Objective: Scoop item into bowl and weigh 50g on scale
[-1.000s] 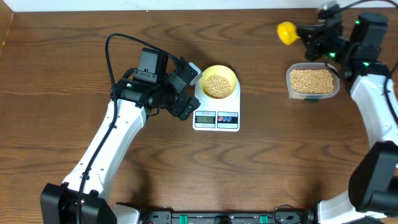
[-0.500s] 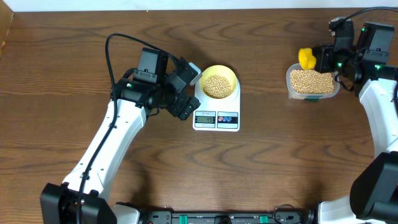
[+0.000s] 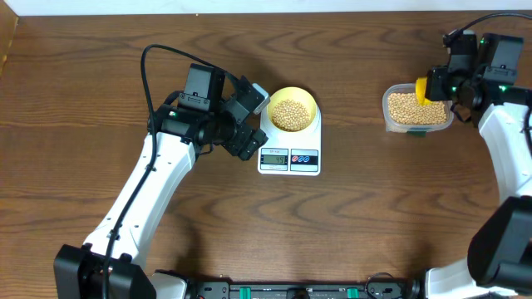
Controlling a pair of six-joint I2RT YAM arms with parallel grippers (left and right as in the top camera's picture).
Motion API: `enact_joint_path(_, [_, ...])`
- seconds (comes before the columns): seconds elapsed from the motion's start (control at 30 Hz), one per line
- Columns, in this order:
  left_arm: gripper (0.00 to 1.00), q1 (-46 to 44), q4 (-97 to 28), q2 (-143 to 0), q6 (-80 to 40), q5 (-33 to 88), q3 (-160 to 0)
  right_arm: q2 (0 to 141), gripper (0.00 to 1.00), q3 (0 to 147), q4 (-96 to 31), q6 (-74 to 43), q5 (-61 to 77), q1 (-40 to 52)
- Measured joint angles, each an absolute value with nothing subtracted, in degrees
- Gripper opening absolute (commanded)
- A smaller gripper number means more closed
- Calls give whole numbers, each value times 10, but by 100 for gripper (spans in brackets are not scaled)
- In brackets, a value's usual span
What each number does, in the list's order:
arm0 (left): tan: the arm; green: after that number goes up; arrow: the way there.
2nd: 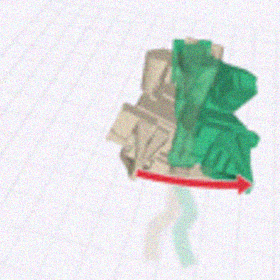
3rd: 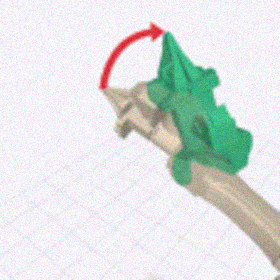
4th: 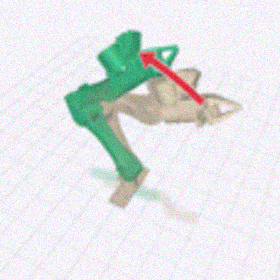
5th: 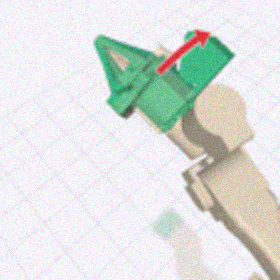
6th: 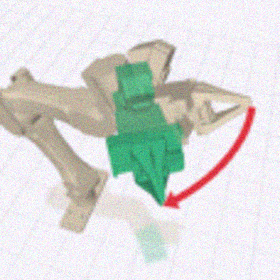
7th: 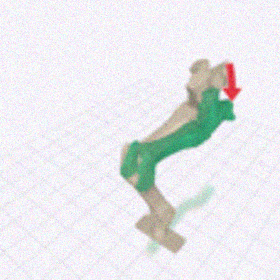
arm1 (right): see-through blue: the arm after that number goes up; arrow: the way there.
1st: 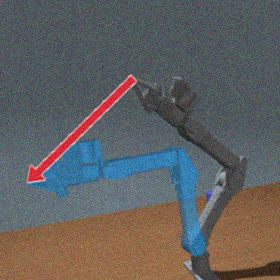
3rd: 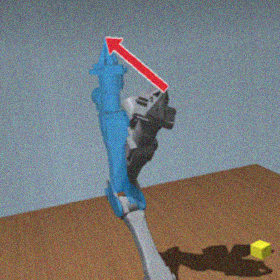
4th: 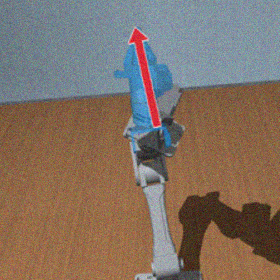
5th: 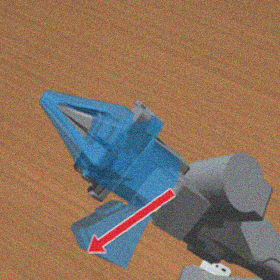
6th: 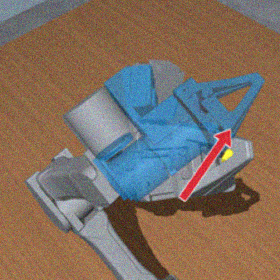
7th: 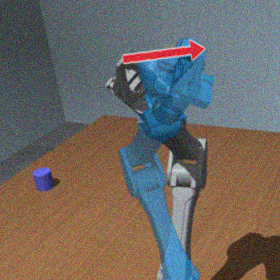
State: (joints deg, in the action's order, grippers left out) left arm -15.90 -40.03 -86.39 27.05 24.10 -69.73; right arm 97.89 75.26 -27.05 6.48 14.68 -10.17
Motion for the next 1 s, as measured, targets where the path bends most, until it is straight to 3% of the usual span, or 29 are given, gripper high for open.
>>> enact_joint_path(0.67, [86,-159,-400,-864,270,241,-697,1016,1,753,-271,60,148,-86])
enact_joint_path(1.0, [86,-159,-400,-864,270,241,-697,964,1,752,-272,60,150,-91])
